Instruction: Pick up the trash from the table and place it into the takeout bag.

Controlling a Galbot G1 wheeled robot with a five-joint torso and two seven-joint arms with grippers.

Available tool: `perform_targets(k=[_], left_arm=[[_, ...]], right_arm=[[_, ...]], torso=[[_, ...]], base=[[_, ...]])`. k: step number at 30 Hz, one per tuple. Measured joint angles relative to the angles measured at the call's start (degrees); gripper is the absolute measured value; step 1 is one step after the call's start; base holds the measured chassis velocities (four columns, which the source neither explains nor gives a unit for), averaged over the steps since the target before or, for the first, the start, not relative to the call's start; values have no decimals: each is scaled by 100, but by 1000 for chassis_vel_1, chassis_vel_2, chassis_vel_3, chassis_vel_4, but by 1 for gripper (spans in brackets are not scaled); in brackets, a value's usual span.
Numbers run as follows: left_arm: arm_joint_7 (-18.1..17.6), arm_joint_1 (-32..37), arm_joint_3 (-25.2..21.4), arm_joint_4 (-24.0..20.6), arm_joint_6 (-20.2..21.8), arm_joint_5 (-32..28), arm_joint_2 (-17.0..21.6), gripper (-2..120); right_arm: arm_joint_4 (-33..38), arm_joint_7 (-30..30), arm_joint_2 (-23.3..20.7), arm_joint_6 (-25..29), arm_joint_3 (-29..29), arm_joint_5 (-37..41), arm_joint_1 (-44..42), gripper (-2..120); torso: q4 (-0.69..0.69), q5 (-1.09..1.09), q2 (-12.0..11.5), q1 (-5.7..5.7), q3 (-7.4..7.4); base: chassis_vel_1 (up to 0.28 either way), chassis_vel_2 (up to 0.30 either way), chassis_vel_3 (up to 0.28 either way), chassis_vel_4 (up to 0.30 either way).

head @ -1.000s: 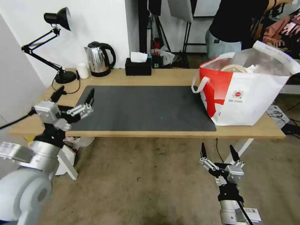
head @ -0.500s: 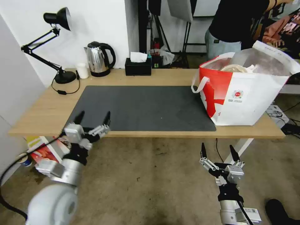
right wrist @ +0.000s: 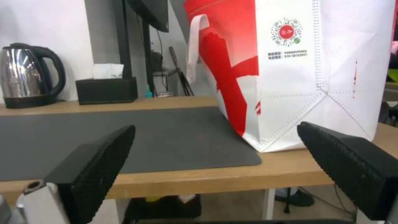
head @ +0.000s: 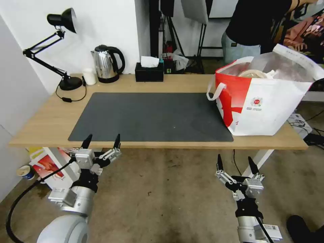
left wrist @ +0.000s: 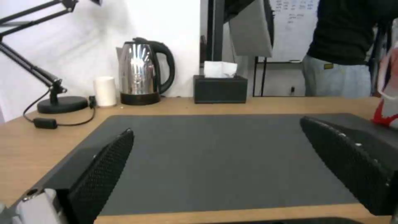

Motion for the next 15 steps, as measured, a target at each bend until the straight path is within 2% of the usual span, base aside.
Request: perform_targets(k=[9, 13, 14, 15], left_arm=[[104, 270, 112, 256, -413, 318, -103, 100], [42, 353, 194, 326, -593, 381, -165, 100], [-113, 469, 283, 411, -772, 621, -302, 100], [-113, 469, 283, 411, -772, 621, -302, 100]], right_arm=[[0, 0, 0, 0, 0, 0, 0, 100], [0, 0, 0, 0, 0, 0, 0, 100], [0, 0, 0, 0, 0, 0, 0, 100], [0, 0, 0, 0, 0, 0, 0, 100]], torso=[[0, 0, 0, 0, 0], [0, 0, 0, 0, 0], [0, 0, 0, 0, 0], [0, 0, 0, 0, 0]], base=[[0, 0, 0, 0], [0, 0, 0, 0], [0, 0, 0, 0], [0, 0, 0, 0]])
